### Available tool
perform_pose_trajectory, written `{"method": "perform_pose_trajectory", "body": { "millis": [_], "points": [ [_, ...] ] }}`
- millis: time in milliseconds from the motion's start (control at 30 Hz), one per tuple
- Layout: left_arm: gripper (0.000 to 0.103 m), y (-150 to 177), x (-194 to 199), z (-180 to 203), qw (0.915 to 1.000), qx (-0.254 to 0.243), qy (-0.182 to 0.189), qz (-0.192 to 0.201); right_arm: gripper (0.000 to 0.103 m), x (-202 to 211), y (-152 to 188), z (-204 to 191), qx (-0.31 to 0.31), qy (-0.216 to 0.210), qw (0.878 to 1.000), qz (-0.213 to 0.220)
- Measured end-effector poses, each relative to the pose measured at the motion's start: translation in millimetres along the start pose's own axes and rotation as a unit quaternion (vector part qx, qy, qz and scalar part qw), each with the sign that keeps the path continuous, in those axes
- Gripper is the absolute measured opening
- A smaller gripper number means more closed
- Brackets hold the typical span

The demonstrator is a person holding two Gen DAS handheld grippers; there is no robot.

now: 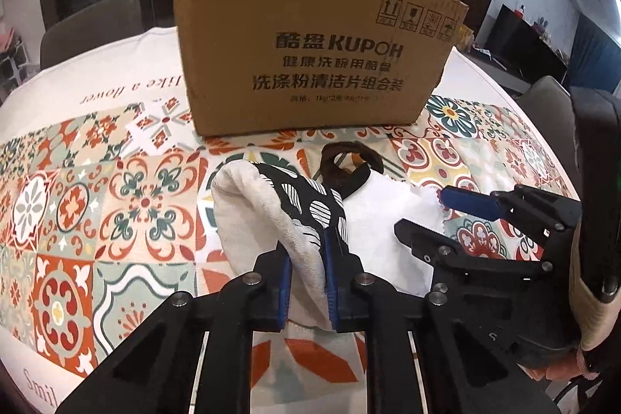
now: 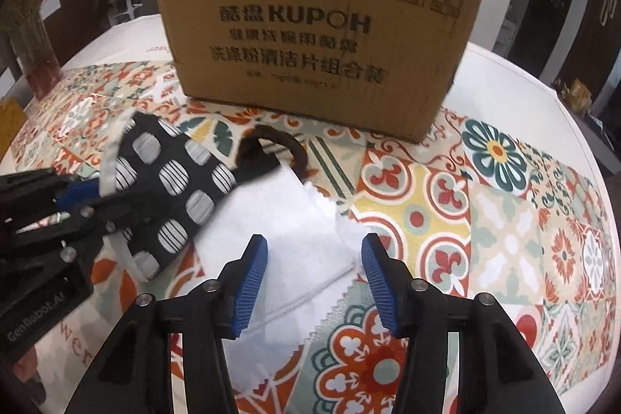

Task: Organize soft objects
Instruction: 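Close the left gripper on the patterned bag while the right gripper grasps the white cloth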

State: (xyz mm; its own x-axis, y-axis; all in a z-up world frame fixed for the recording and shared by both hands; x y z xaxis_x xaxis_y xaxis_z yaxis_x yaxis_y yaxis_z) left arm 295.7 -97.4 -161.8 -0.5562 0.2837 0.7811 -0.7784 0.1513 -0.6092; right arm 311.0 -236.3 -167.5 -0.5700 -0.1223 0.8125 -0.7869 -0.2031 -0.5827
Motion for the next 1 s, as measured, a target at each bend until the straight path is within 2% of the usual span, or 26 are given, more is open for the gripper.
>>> {"method": "perform_pose_trajectory", "body": {
  "millis": [167, 233, 300, 433, 633, 667, 800, 900, 933, 1000],
  "points": [
    [0.015, 5, 7, -11, 0.9997, 0.013, -0.021, 0.006, 0.052, -4, -4, -10, 0.024, -0.007, 1.0, -0.005],
    [0.015, 7, 10, -16, 0.9992, 0.017, -0.034, 0.009, 0.06, -7, -5, -13, 0.027, -0.011, 1.0, -0.011],
    [0.015, 9, 12, -22, 0.9987, 0.025, -0.043, 0.009, 0.062, -10, -7, -15, 0.03, -0.013, 0.999, -0.012],
    [0.015, 11, 11, -27, 0.9985, 0.035, -0.043, 0.004, 0.062, -18, -7, -22, 0.04, -0.016, 0.999, -0.024],
    [0.015, 9, 10, -27, 0.9985, 0.04, -0.038, 0.003, 0.06, -18, -5, -24, 0.032, -0.017, 0.999, -0.016],
    [0.015, 9, 9, -27, 0.9985, 0.041, -0.036, 0.003, 0.058, -18, -5, -25, 0.03, -0.019, 0.999, -0.016],
    [0.015, 8, 8, -29, 0.9983, 0.05, -0.03, 0.001, 0.034, -16, -4, -32, 0.039, -0.023, 0.999, -0.013],
    [0.015, 9, 8, -30, 0.9981, 0.054, -0.029, -0.001, 0.023, -15, -4, -38, 0.05, -0.025, 0.998, -0.013],
    [0.015, 9, 9, -30, 0.998, 0.056, -0.028, -0.001, 0.015, -15, -4, -38, 0.049, -0.025, 0.998, -0.013],
    [0.015, 9, 10, -30, 0.9979, 0.059, -0.027, -0.001, 0.012, -15, -4, -37, 0.048, -0.015, 0.999, -0.012]
  ]
}}
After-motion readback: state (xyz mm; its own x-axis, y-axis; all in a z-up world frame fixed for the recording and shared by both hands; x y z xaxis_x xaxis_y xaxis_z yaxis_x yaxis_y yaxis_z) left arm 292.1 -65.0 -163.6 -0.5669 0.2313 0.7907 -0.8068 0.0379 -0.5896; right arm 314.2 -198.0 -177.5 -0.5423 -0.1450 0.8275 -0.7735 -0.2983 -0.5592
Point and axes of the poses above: each gripper's, at about its wrist camera, not at the fingertips, and x roughly against the way its jaws point, z to its right, y to its underside, the point moved 6 cm from there along -x, roughly the way its jaws point, and after that the axes turned 1 degree about z, right-handed, at the moved point
